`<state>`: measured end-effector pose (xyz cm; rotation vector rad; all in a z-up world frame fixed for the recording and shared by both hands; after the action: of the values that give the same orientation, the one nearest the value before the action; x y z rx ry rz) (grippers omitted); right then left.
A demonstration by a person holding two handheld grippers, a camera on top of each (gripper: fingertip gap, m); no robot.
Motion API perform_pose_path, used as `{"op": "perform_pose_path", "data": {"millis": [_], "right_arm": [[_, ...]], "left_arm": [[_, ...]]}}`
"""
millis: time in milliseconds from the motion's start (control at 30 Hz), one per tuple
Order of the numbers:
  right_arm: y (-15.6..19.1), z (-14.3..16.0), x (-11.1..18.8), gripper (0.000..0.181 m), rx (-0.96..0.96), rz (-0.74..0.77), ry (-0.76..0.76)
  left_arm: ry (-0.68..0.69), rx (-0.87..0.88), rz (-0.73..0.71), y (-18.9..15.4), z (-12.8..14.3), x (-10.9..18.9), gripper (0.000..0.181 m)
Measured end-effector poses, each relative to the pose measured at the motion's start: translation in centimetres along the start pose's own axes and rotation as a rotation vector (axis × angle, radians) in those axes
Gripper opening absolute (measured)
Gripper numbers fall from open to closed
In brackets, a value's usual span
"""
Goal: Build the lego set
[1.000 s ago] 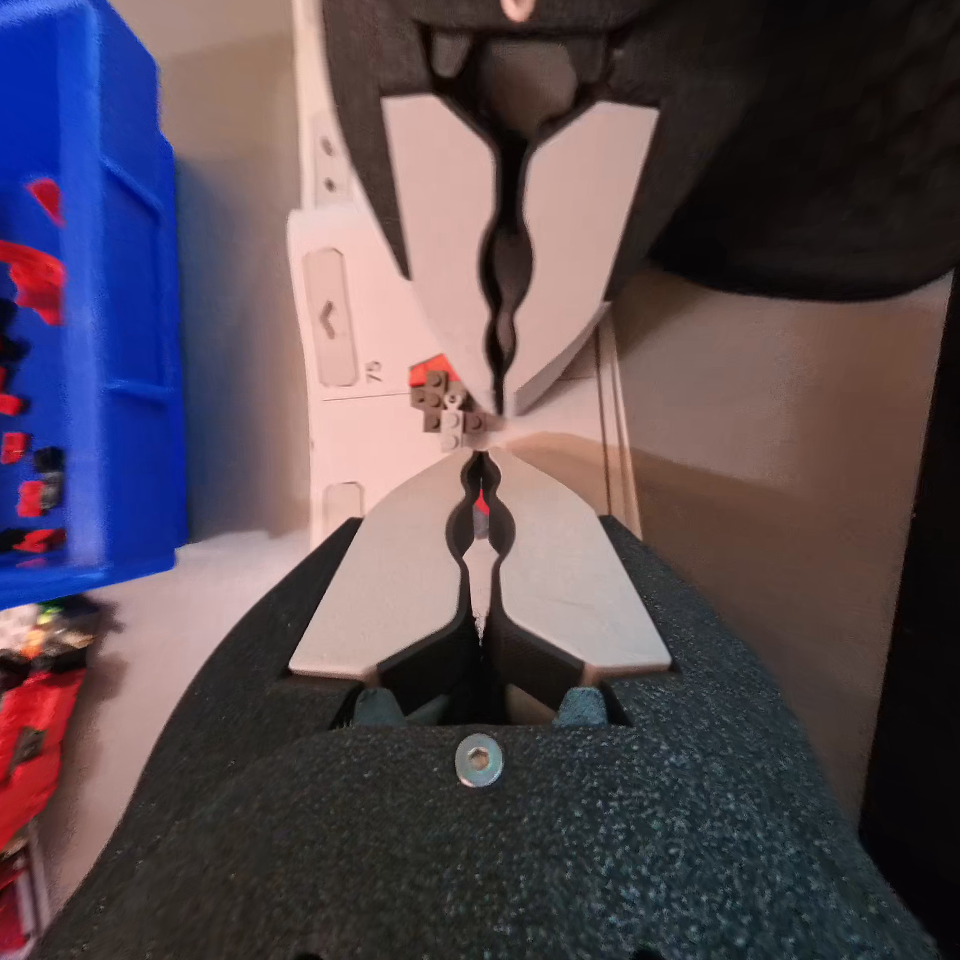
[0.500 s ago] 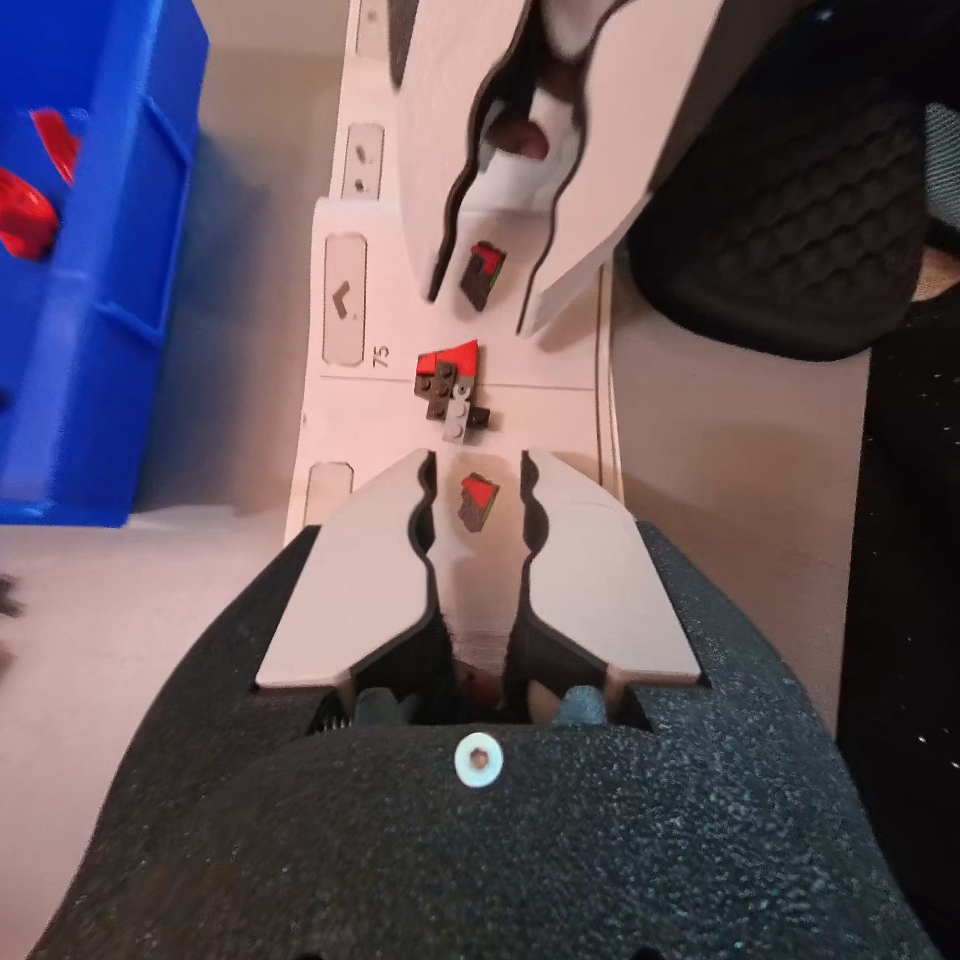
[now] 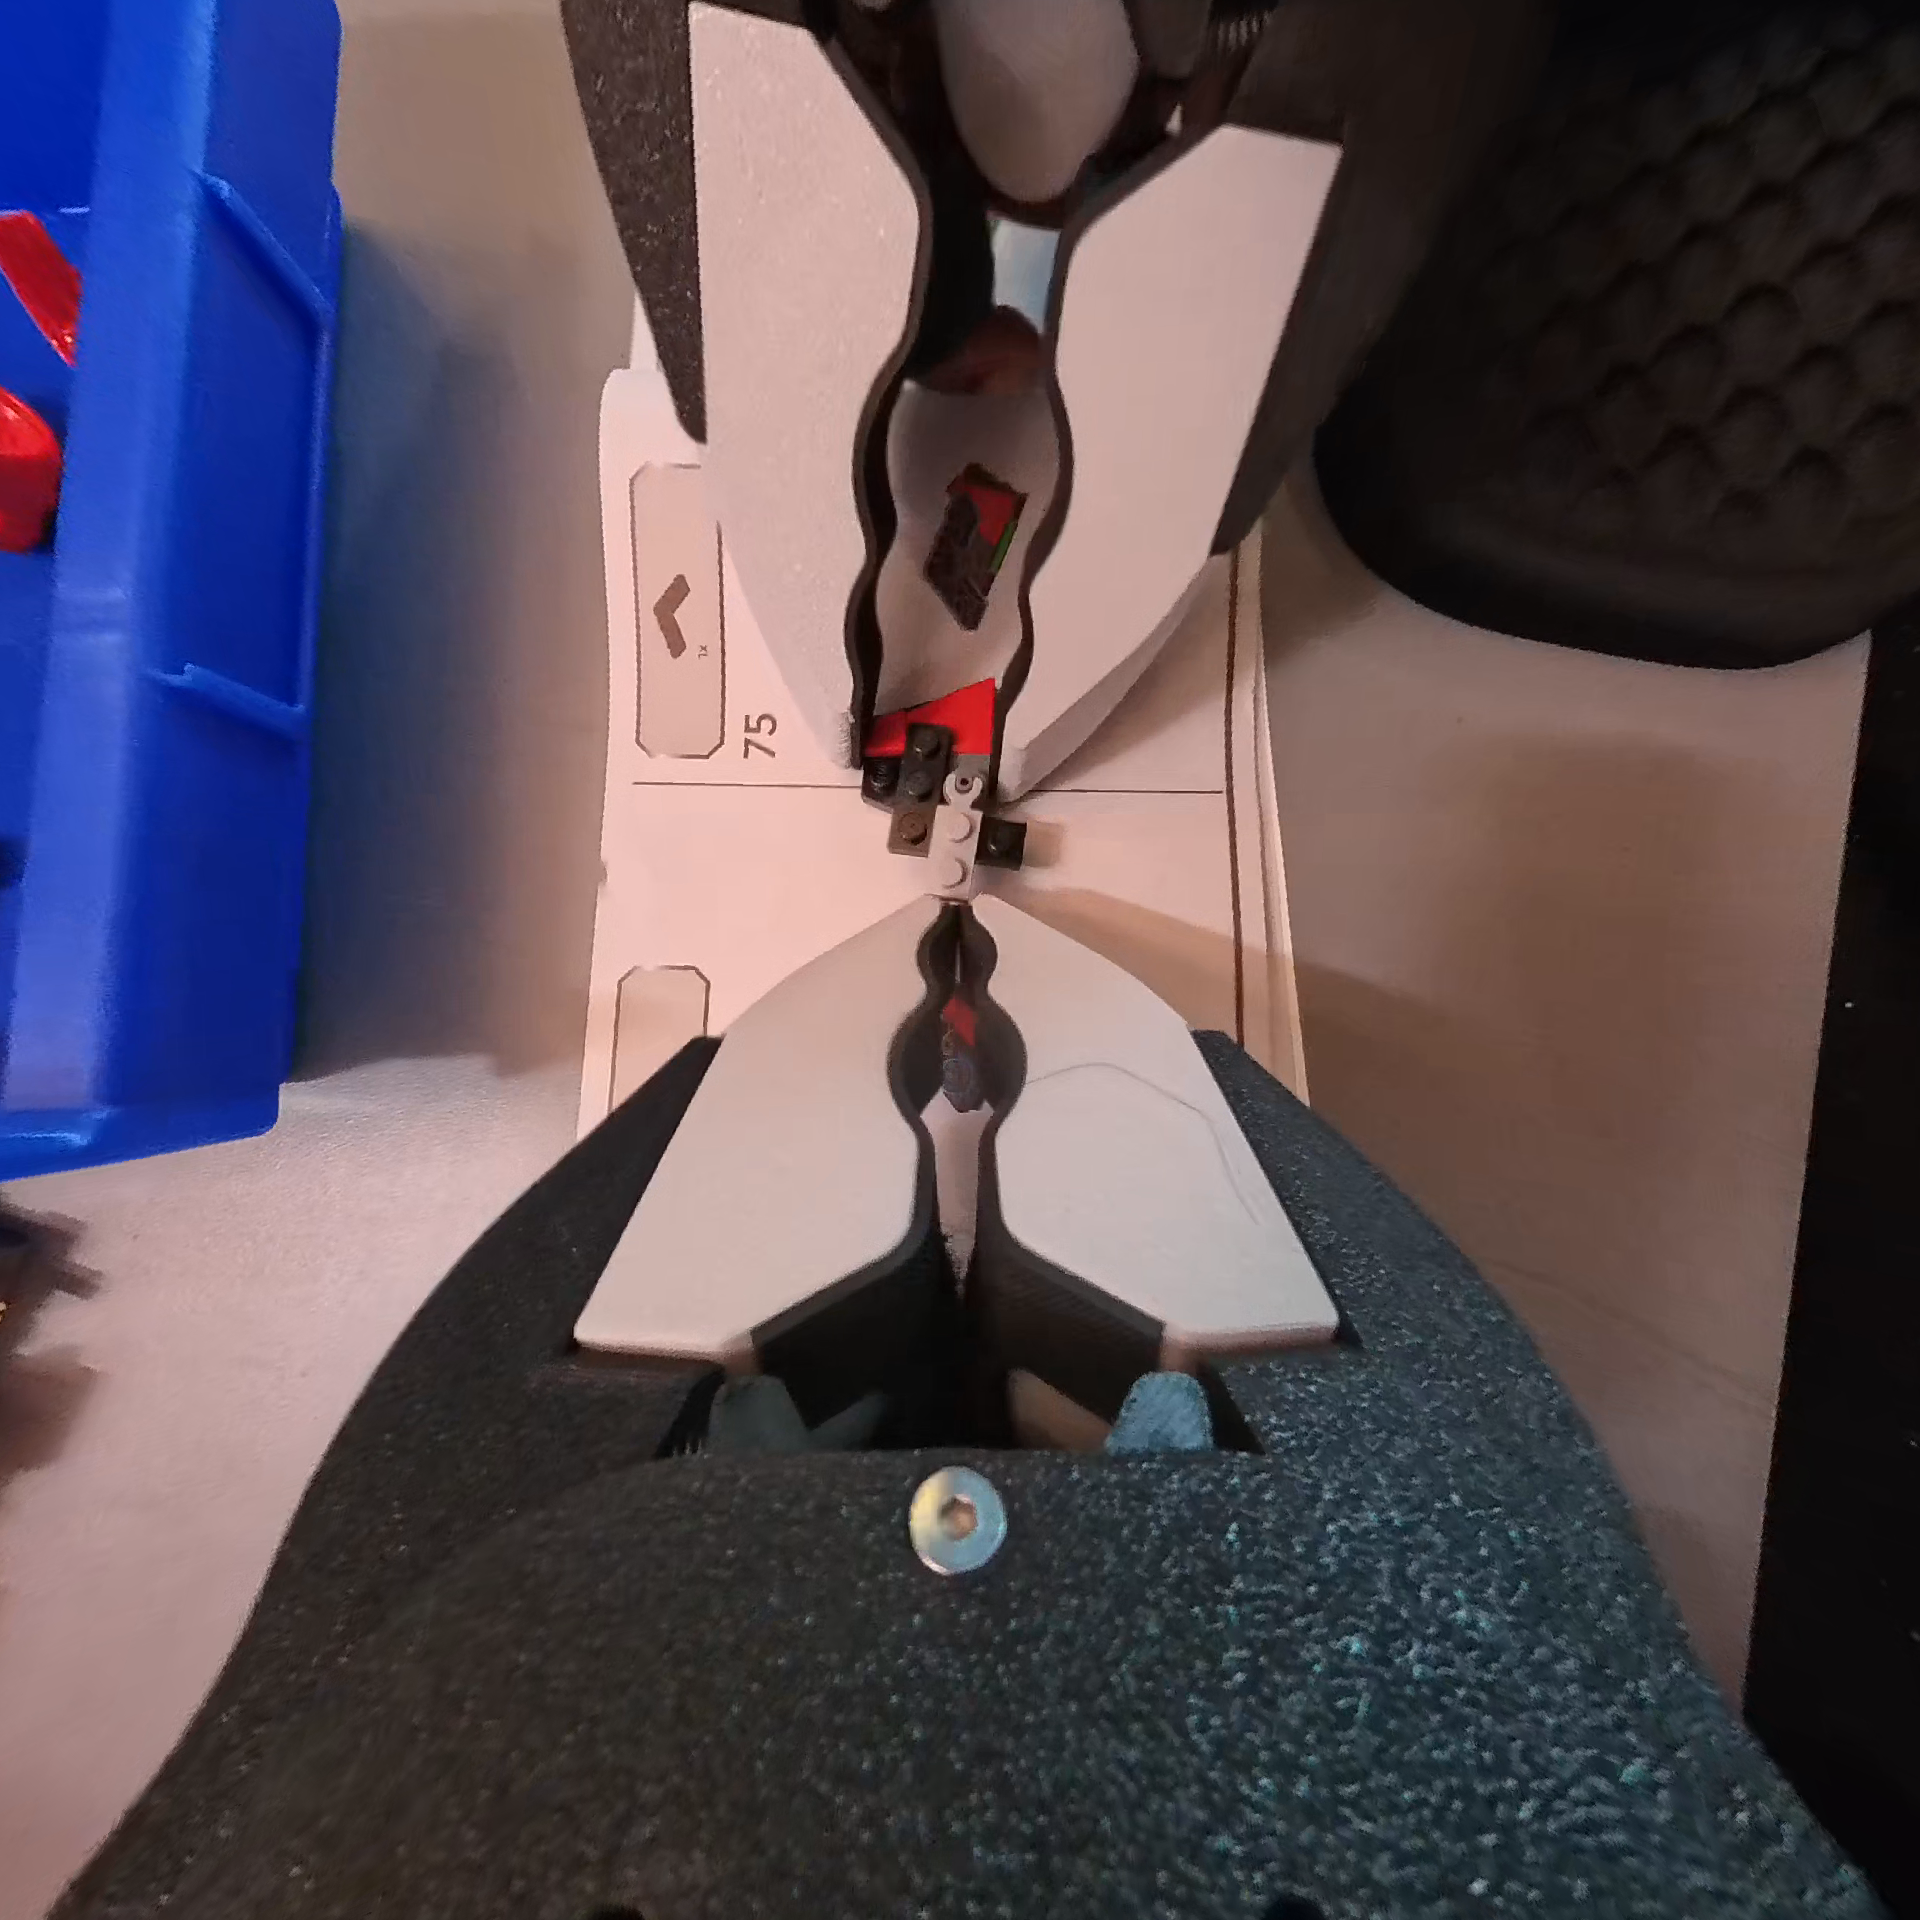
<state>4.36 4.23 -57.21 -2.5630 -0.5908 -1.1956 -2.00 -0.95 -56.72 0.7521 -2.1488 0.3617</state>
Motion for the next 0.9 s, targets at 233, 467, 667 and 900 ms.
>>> {"op": "perform_pose_path", "data": {"millis": [233, 467, 667, 900], "right_arm": [[0.48, -0.49, 0.07, 0.024, -0.014, 0.099, 0.100], [0.50, -0.51, 0.05, 0.024, -0.072, 0.103, 0.119], [0.48, -0.50, 0.04, 0.024, -0.077, 0.100, 0.110], [0.48, -0.52, 0.03, 0.024, -0.072, 0.098, 0.105]], "left_arm": [[0.071, -0.020, -0.043, -0.12, -0.16, -0.09, 0.000], [0.119, -0.023, -0.084, -0.18, -0.50, -0.10, 0.000], [0.130, -0.030, -0.093, -0.25, -0.41, -0.21, 0.000], [0.131, -0.037, -0.094, -0.33, -0.49, -0.16, 0.000]]}}
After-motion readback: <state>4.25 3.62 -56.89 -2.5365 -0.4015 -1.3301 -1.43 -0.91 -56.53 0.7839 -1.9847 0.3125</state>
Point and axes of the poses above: each gripper's, where its closed fingertips meet, x back along the fingers, z out of its underside, y = z × x across the jaws, the point moved 5 cm from there along x, back along the fingers, and after that the axes turned 1 degree about y, right-handed, at the moved point
